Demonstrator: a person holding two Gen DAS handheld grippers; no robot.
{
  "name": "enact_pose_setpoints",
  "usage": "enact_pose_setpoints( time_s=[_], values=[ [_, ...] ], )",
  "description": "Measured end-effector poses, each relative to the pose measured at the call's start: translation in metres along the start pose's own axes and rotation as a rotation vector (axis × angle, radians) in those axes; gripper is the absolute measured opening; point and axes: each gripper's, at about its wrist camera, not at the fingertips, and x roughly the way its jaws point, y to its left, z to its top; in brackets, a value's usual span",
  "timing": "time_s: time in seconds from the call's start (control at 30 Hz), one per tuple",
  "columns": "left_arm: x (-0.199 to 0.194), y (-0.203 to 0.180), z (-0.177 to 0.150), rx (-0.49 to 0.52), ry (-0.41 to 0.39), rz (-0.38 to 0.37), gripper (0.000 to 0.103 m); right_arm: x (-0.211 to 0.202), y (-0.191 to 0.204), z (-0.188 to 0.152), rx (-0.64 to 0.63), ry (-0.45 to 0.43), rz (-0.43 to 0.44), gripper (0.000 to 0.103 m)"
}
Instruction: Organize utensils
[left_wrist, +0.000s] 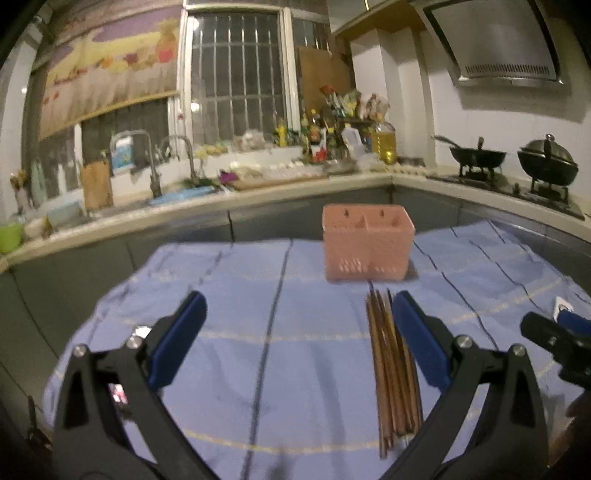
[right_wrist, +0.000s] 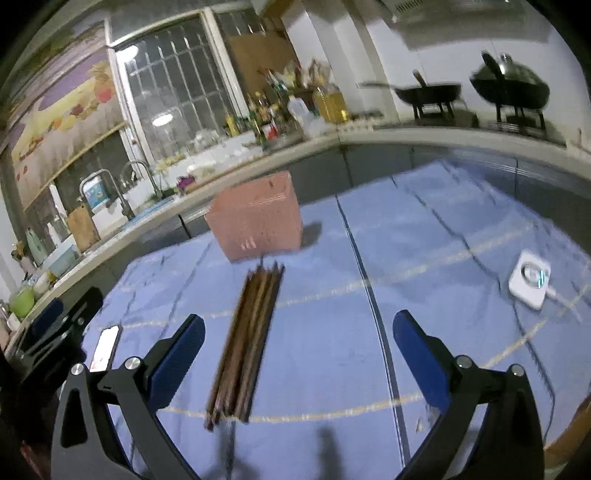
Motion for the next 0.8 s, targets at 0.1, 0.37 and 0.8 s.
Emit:
enact_pose_setpoints(
  time_s=[0.1,0.37,0.8],
  values=[
    [-0.001,0.005,0.017,-0.027,-0.048,0.017,0.097,-0.004,0.009,0.017,-0.022,-0.062,0.017,0.1],
    [-0.002,0.008,0.042,-0.055,-0.132,0.059,0.097,-0.011,0.014,0.042,-0.01,-0.156,0.039,0.1],
    [0.028,0.008,0.018,-0.011,-0.011,0.087,0.097,0.007,0.022,0.025,-0.061,-0.079,0.017,0.099]
  ],
)
